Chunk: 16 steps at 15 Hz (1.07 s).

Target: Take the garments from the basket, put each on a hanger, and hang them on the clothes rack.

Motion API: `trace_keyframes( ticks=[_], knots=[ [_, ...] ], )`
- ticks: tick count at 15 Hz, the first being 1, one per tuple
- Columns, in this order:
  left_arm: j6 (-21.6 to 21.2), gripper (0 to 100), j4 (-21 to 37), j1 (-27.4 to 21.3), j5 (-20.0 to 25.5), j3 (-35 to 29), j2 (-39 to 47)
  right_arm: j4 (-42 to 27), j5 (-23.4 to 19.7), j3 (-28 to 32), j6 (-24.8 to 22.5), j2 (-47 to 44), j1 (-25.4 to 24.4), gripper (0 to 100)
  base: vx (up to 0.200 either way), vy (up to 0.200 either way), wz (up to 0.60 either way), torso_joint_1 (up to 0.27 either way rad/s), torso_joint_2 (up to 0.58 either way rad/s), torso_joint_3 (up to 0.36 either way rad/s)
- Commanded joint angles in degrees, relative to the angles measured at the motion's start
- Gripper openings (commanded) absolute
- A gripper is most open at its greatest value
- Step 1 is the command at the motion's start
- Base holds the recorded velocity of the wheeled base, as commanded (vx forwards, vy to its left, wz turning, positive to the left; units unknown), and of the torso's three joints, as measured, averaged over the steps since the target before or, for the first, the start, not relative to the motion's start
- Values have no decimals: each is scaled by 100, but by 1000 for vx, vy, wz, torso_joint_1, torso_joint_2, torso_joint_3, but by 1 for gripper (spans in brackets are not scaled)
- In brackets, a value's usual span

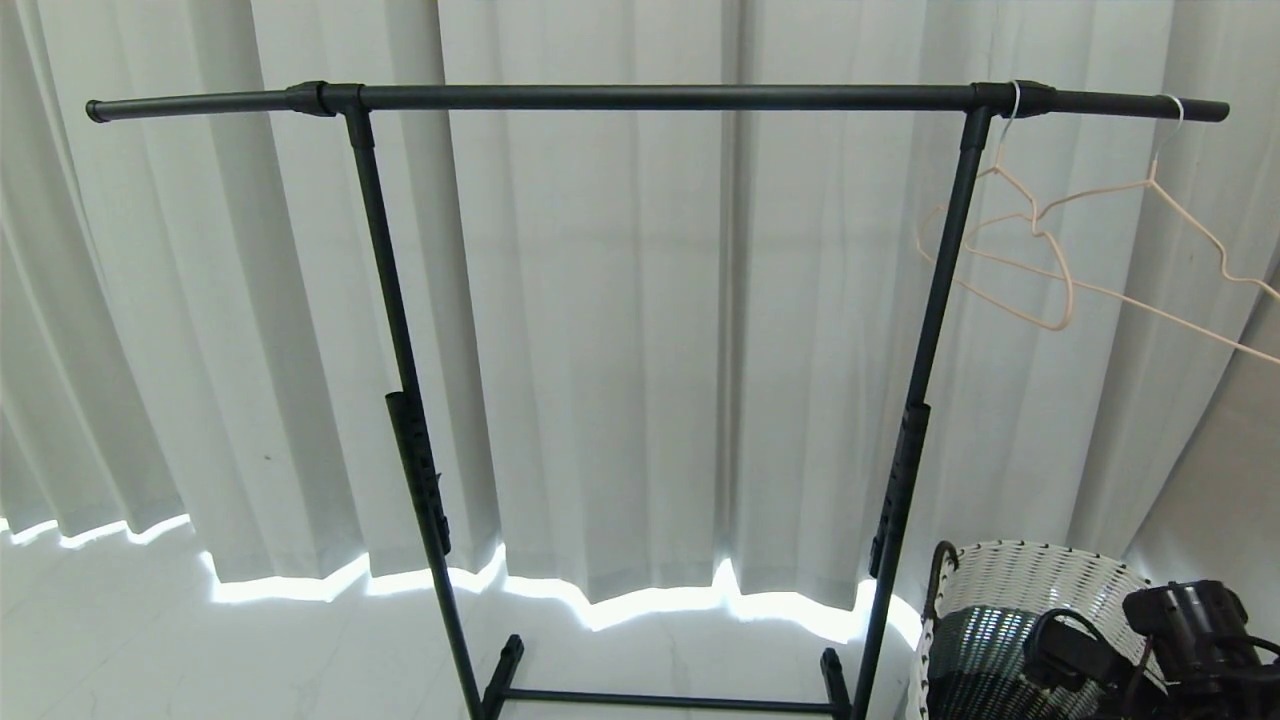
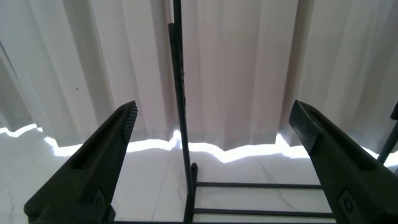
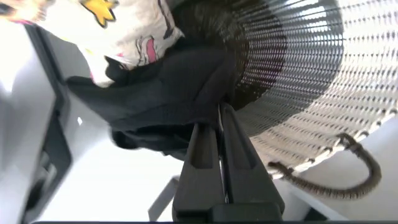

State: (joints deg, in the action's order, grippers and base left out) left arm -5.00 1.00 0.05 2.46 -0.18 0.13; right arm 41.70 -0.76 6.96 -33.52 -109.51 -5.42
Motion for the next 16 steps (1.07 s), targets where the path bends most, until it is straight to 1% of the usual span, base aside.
trace_keyframes(
  ticks=[1,2,3,4,5,6,7,8,9,10,11,12,13,15,16],
  knots=[
    [-1,100,6,4,0,1,4,-83,5,-362,224,1327,103,0,0,0,0,0,0,0],
    [-1,100,-3,4,0,1,4,-154,40,-362,224,1529,200,0,-200,0,0,2,7,2],
    [-1,100,-3,4,0,1,4,-268,199,-283,224,1872,358,0,-200,0,0,2,7,7],
    [-1,100,6,4,0,1,4,-391,313,-151,224,2127,393,0,-200,0,0,12,2,2],
    [-1,100,6,4,0,1,4,-690,383,25,224,2417,411,0,-200,0,0,12,-2,-2],
    [-1,100,-3,4,0,1,4,-1244,454,297,224,2803,411,0,-200,0,0,2,7,7],
    [-1,100,-3,4,0,1,4,-1622,480,473,224,3005,411,0,-200,0,0,-2,2,2],
    [16,100,6,4,0,1,-5,-2870,489,1097,232,3568,428,0,-200,0,0,2,2,-2],
    [25,100,6,4,0,1,-5,-3617,480,1519,250,3823,437,0,-200,0,0,-2,2,2],
    [25,100,6,4,0,1,-5,-4170,480,1888,267,4016,437,0,-200,0,0,2,-2,2],
    [25,100,6,4,0,1,-5,-4583,480,2196,267,4192,437,0,-200,0,0,2,7,2],
    [25,100,-3,4,0,1,-5,-4750,471,2327,259,4280,428,0,-200,0,0,2,7,2],
    [25,100,6,4,0,1,4,-5084,471,2547,259,4482,393,0,-200,0,0,2,2,-2],
    [16,100,6,4,0,1,4,-5647,462,2969,259,4737,200,0,0,0,0,0,0,0],
    [8,100,-3,4,0,1,4,-5805,462,3110,259,4772,129,0,0,0,0,0,0,0]
  ],
)
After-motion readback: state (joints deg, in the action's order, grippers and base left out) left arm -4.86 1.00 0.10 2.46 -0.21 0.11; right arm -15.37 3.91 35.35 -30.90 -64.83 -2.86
